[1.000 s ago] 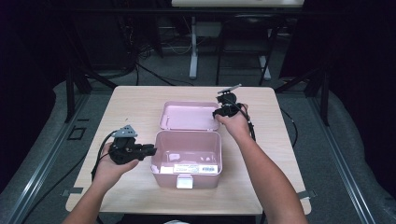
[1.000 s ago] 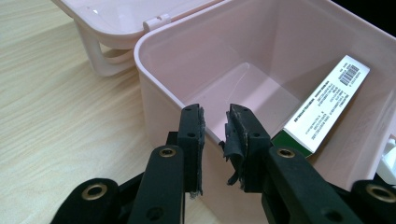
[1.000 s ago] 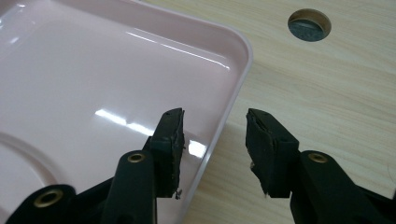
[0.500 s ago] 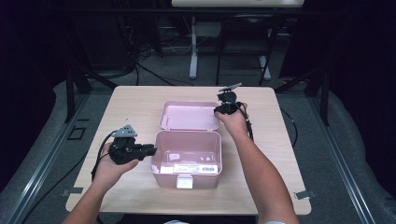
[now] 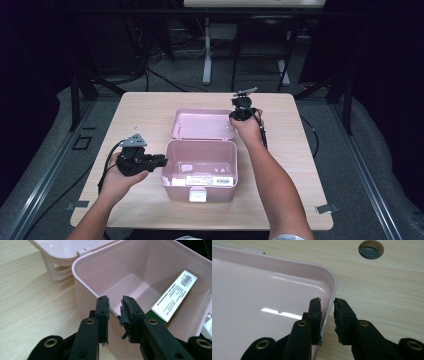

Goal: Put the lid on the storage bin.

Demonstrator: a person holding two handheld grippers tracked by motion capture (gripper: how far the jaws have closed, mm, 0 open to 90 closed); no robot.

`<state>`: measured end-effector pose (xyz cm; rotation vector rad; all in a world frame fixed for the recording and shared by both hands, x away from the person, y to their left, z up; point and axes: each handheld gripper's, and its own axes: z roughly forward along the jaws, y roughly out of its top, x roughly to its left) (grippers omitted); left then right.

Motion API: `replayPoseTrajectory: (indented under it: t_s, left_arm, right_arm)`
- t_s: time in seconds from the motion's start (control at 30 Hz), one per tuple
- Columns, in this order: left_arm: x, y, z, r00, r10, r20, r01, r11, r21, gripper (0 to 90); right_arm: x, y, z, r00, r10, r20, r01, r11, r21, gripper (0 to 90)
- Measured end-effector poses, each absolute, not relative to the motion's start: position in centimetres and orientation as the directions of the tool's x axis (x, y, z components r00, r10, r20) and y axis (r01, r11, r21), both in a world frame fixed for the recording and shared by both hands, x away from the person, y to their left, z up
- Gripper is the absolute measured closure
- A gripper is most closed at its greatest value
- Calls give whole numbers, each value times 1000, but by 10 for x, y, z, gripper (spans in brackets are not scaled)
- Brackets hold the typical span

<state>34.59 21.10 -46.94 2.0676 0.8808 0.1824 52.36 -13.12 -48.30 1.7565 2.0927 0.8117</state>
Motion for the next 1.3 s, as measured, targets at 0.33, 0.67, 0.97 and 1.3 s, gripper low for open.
replayPoseTrajectory:
  t_s: [0.33,0.67,0.97,1.3]
  left_arm:
    - [346,211,-469,740,647,-183,522,-382,763,754]
    - [346,211,-469,737,649,-188,527,-378,761,754]
    - [346,211,-469,740,647,-184,524,-384,760,754]
    - [346,211,-470,737,648,-193,530,-376,760,755]
  right_arm:
    - [531,-129,-480,-198,970,137,820,87,566,793]
    - [532,-129,-478,-178,972,151,824,63,563,809]
    - [530,-128,-472,-186,973,136,813,75,577,815]
    - [524,-127,-463,-194,974,113,779,84,621,823]
